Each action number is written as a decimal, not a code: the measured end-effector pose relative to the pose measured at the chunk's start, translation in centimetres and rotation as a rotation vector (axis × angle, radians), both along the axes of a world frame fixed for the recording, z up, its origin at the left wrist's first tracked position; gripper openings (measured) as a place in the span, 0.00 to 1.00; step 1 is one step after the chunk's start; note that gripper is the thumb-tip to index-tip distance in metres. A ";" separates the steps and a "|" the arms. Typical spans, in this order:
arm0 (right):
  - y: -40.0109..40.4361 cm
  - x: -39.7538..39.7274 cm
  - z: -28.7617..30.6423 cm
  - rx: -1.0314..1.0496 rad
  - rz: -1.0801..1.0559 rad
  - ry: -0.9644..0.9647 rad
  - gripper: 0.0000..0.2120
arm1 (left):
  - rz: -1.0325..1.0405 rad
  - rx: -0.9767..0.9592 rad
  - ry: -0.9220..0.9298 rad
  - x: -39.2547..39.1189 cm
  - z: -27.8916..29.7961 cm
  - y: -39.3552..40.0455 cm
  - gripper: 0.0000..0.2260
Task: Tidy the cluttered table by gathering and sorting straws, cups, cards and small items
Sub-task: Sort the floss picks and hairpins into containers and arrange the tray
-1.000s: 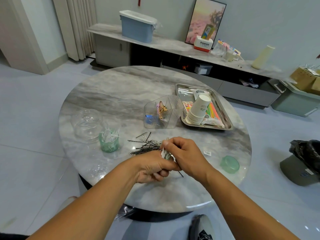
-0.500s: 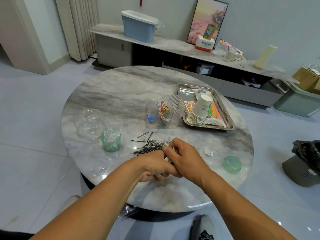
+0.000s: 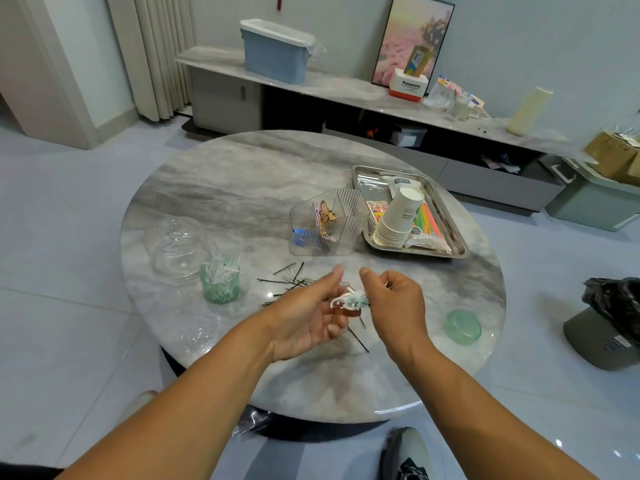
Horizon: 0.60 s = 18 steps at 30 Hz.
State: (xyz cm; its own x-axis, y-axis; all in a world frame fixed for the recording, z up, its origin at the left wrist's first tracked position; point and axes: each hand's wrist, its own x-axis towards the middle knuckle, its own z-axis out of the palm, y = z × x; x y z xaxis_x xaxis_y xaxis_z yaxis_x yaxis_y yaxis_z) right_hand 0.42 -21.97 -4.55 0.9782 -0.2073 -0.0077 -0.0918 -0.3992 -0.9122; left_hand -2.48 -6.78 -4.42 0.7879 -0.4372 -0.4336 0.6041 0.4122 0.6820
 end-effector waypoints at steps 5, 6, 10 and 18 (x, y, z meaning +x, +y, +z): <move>1.2 -0.8 0.0 -0.113 0.033 -0.011 0.21 | 0.199 0.790 -0.392 -1.0 -0.9 -3.7 0.22; 1.3 -1.0 0.1 -0.138 0.030 -0.009 0.21 | 0.263 0.871 -0.461 -1.0 -1.3 -3.9 0.22; 1.5 -1.3 0.9 0.140 0.077 0.102 0.15 | 0.388 0.683 -0.301 -0.8 -1.9 -3.7 0.19; 2.8 -2.2 0.2 0.311 0.082 0.154 0.20 | 0.451 0.775 -0.353 -1.0 -1.1 -4.1 0.18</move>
